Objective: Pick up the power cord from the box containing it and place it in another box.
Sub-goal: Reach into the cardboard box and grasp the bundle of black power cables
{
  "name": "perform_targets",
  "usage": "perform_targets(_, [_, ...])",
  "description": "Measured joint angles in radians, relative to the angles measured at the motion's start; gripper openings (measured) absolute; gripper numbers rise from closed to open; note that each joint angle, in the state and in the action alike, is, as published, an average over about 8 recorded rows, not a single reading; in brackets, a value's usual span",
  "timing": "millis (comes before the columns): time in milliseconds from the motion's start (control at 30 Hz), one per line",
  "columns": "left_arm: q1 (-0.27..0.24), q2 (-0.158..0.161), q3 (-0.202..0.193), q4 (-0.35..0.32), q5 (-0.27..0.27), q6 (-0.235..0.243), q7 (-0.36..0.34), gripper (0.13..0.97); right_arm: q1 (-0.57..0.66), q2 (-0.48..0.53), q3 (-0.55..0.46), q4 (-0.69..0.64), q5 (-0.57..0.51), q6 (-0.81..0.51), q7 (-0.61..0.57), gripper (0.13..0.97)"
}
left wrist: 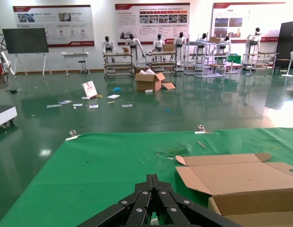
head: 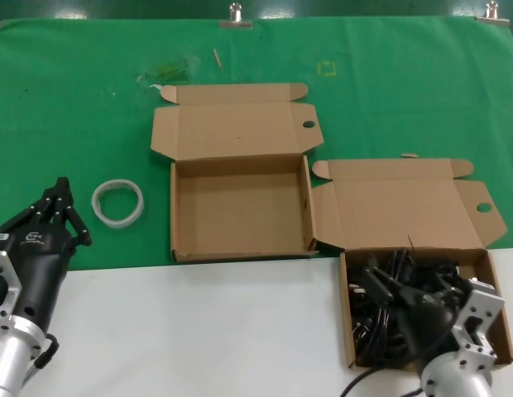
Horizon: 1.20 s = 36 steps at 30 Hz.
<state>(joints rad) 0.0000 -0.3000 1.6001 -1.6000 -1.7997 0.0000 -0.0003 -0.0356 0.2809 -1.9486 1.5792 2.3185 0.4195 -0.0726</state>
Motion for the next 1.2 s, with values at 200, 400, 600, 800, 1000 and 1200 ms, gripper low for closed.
perform_targets(200, [0.000, 0.000, 0.000, 0.000, 0.000, 0.000, 0.000, 0.141, -0.033, 0.004, 0.017, 0.033, 0.000, 0.039, -0.030, 0.703])
perform_targets(400, [0.000, 0.000, 0.000, 0.000, 0.000, 0.000, 0.000, 0.140, -0.035, -0.008, 0.021, 0.013, -0.010, 0.049, -0.058, 0.638])
perform_targets(600, [0.000, 0.000, 0.000, 0.000, 0.000, 0.000, 0.000, 0.140, -0.018, -0.027, 0.019, -0.027, -0.022, 0.047, -0.085, 0.503])
perform_targets(800, [0.000, 0.000, 0.000, 0.000, 0.000, 0.000, 0.000, 0.140, -0.011, -0.038, 0.019, -0.041, -0.023, 0.049, -0.106, 0.383])
perform_targets(1000, [0.000, 0.000, 0.000, 0.000, 0.000, 0.000, 0.000, 0.140, -0.021, -0.044, 0.027, -0.028, -0.020, 0.062, -0.124, 0.267])
perform_targets(1200, [0.000, 0.000, 0.000, 0.000, 0.000, 0.000, 0.000, 0.140, -0.038, -0.050, 0.035, 0.003, -0.014, 0.081, -0.139, 0.246])
